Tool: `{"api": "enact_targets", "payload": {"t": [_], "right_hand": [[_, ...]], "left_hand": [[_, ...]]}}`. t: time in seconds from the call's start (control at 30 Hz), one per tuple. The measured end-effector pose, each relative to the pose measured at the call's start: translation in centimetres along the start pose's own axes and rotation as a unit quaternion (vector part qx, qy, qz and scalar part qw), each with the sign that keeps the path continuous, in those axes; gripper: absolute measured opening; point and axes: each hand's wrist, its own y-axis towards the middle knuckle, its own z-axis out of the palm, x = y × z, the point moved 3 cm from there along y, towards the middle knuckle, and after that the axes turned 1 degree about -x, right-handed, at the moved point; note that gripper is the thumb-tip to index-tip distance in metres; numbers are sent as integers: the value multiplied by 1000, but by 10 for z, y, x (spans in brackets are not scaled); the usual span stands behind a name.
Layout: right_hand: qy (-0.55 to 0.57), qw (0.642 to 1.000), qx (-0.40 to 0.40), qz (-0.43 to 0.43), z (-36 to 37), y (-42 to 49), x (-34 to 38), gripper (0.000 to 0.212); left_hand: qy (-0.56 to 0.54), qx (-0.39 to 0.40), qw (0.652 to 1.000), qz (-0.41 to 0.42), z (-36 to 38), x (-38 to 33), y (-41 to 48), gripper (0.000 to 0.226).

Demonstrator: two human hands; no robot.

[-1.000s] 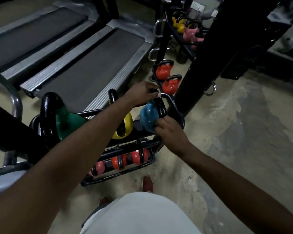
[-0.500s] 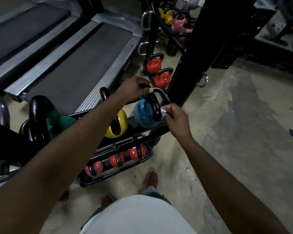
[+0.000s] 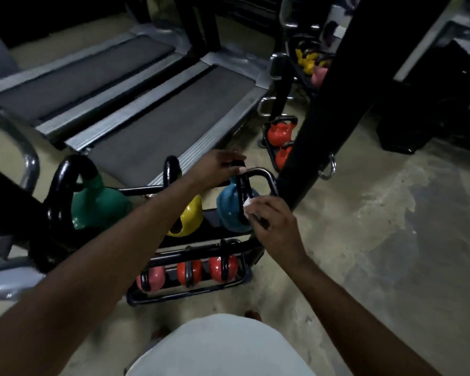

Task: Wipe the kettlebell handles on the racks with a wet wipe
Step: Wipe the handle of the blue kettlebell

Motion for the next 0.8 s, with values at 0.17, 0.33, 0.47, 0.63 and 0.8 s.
{"api": "enact_targets", "payload": {"t": [0.17, 0.33, 0.47, 0.63, 0.8], "right_hand": [[61, 995, 59, -57, 1, 44, -19, 17], [146, 983, 107, -1, -3, 56, -34, 24], [177, 974, 107, 90, 1, 81, -45, 17], [114, 976, 175, -62, -9, 63, -36, 34], [-41, 942, 285, -170, 9, 117, -15, 29]], "left_hand": [[-111, -196, 972, -70, 21, 8, -31, 39], [-146, -336, 927, -87, 65, -2, -98, 26], [-86, -361, 927, -49, 107, -13, -130, 35], [52, -299, 952, 48, 137, -16, -140, 52], [116, -272, 953, 68, 139, -14, -143, 59]]}}
